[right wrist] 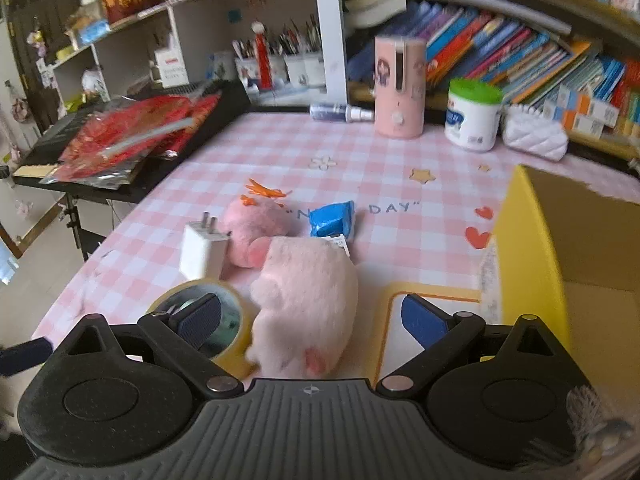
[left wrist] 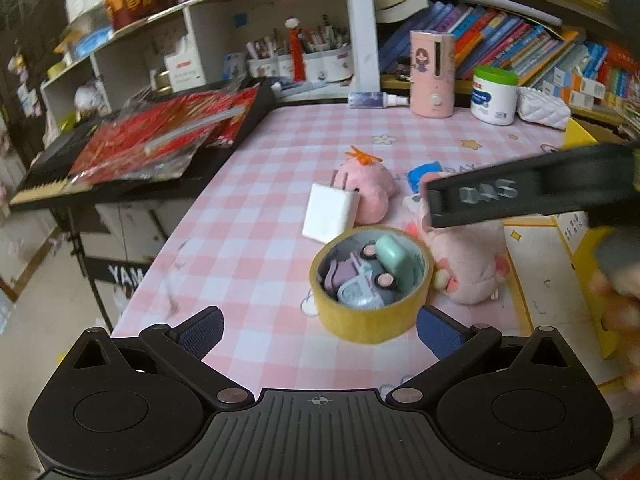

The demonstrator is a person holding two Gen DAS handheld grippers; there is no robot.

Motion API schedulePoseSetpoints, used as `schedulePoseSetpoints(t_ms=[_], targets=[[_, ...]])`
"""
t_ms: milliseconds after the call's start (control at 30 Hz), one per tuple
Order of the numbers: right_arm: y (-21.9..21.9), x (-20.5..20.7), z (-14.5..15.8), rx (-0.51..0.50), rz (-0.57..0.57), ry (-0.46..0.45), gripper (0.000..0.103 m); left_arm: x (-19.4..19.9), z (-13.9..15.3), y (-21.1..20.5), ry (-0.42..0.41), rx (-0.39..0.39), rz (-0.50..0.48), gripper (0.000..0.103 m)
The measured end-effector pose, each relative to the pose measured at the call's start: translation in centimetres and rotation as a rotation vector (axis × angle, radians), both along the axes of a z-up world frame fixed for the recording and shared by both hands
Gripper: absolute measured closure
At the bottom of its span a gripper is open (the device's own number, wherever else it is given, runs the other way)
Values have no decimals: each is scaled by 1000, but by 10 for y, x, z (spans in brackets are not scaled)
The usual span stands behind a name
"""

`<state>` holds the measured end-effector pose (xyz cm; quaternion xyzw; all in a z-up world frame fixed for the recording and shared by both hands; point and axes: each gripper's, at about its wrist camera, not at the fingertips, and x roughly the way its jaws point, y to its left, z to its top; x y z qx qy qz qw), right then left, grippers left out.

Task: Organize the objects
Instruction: 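Grasp the yellow tape roll with the left tool while the right tool grasps the pink plush pig, then carry the pink plush pig in the right tool toward the yellow box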

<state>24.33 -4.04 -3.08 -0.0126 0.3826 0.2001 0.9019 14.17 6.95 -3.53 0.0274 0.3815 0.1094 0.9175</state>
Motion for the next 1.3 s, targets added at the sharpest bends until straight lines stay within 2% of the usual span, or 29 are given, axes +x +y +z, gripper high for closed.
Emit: schedulePoseSetpoints(t_ms=[167,233,267,333,567,633,700,767,833,1000,1100,1167,1233,1300], targets=[[13,35,-22,11,17,104,5,15,-9,2,40,-27,-24,0],[16,44,-29,8,32,140,16,19,-13,4,51,-46,-28,0],[15,47,-29,33,40,142,31,23,-14,4,57,-52,-29,0],[14,51,-27,28,53,148,41,31,-18,4,65,-61,-35,0],[-18,29,31,75,33,-80,43,68,-37,-5,117,-65,-63,0],[-24,26,38,61,27,-109,42,74,-41,-6,122,-76,-66,2],[-31,24,38,49,16,-113,42,78,-43,-6,123,-81,-50,11],[-36,22,36,34,5,-99,42,80,-41,-3,123,-111,-41,11],[-41,21,32,30,-6,-82,42,75,-33,-2,94,-128,-36,12],[-46,13,31,31,-12,-84,42,48,15,-14,-114,-31,-92,12],[-46,8,33,37,-19,-89,42,42,22,-10,-119,-37,-75,12],[-47,4,35,41,-23,-93,42,30,32,-5,-177,-63,-61,12],[-47,-1,37,45,-20,-102,42,22,38,-5,-218,-46,-75,12],[-46,-7,39,45,-23,-104,42,20,38,-2,-194,-67,-46,12]])
